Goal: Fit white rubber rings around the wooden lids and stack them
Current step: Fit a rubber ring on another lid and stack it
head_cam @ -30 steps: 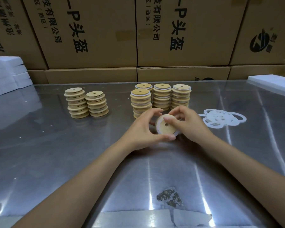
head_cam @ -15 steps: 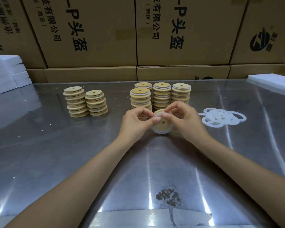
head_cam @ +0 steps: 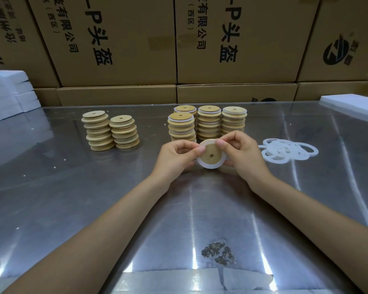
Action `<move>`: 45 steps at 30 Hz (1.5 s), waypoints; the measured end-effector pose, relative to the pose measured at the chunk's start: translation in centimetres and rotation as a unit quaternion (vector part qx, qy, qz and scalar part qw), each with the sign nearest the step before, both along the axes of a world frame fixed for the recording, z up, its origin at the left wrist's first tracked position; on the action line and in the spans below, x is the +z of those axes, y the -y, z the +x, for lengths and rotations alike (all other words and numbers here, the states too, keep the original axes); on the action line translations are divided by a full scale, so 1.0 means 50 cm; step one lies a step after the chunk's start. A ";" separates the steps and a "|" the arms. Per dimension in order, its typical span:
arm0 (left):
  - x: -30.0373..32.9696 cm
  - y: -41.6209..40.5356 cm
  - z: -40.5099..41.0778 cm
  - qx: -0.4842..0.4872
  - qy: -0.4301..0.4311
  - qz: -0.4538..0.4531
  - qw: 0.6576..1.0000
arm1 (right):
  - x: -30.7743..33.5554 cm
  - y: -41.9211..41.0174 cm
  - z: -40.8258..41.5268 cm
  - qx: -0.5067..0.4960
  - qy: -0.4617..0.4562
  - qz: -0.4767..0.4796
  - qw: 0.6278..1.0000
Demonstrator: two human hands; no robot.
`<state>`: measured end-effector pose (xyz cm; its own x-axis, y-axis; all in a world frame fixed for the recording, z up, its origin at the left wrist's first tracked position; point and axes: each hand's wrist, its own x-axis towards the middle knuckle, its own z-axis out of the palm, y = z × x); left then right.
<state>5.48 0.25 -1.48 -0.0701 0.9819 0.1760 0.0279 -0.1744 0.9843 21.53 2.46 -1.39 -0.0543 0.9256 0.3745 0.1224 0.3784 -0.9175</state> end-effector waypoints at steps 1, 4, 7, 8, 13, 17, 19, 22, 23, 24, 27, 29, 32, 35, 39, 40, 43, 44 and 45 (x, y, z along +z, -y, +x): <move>0.000 0.000 0.000 0.001 0.000 -0.001 1.000 | 0.000 0.000 0.000 -0.001 -0.001 -0.003 1.000; -0.001 -0.001 0.000 0.005 -0.002 0.001 1.000 | 0.000 0.000 -0.002 -0.004 -0.004 -0.012 1.000; -0.003 -0.001 0.001 0.005 0.007 0.004 1.000 | 0.000 -0.001 -0.004 -0.011 -0.008 -0.021 1.000; -0.003 -0.001 0.001 0.004 0.008 0.004 1.000 | 0.000 -0.002 -0.004 -0.013 -0.006 -0.024 1.000; -0.001 -0.002 -0.001 -0.001 0.017 -0.005 1.000 | 0.000 -0.006 -0.003 -0.005 -0.001 -0.045 0.999; -0.002 -0.003 -0.001 0.005 0.038 -0.009 0.999 | 0.000 -0.009 0.002 0.048 -0.066 -0.119 0.990; -0.003 -0.004 -0.002 0.007 0.047 -0.011 0.999 | -0.001 -0.011 0.007 0.068 -0.078 -0.149 0.983; -0.002 -0.004 -0.004 -0.001 0.052 -0.012 0.999 | 0.000 -0.013 0.012 0.082 -0.084 -0.162 0.980; -0.001 -0.003 -0.004 -0.003 0.051 -0.011 0.999 | 0.000 -0.013 0.013 0.087 -0.087 -0.164 0.979; -0.001 -0.003 -0.005 -0.005 0.050 -0.010 0.999 | 0.000 -0.014 0.014 0.092 -0.088 -0.164 0.978; -0.001 -0.002 -0.006 -0.013 0.047 -0.007 0.999 | 0.000 -0.015 0.017 0.106 -0.084 -0.162 0.977; -0.001 -0.002 -0.008 -0.018 0.040 -0.009 0.999 | -0.001 -0.017 0.020 0.115 -0.082 -0.159 0.977; 0.000 -0.005 -0.012 -0.034 0.030 -0.011 0.999 | -0.002 -0.017 0.020 0.123 -0.080 -0.155 0.977; -0.001 -0.010 -0.018 -0.045 -0.005 0.005 0.999 | -0.002 -0.019 0.021 0.126 -0.081 -0.153 0.977; -0.005 -0.012 -0.024 -0.040 -0.097 0.031 0.994 | 0.001 -0.016 0.028 0.118 -0.047 -0.124 0.984; -0.006 -0.012 -0.023 -0.031 -0.120 0.039 0.992 | 0.001 -0.016 0.029 0.109 -0.024 -0.116 0.987; -0.007 -0.015 -0.019 -0.004 -0.154 0.060 0.986 | 0.002 -0.014 0.030 0.078 0.013 -0.105 0.991; -0.008 -0.016 -0.018 0.000 -0.153 0.062 0.986 | 0.002 -0.014 0.028 0.073 0.001 -0.107 0.992; -0.008 -0.018 -0.017 0.000 -0.146 0.058 0.988 | 0.002 -0.013 0.026 0.074 -0.022 -0.111 0.991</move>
<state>4.61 1.12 -1.89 0.0004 0.9542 0.2992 0.3067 -0.2849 0.9082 22.84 3.09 -1.32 -0.1826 0.9688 0.1677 0.0381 0.1775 -0.9834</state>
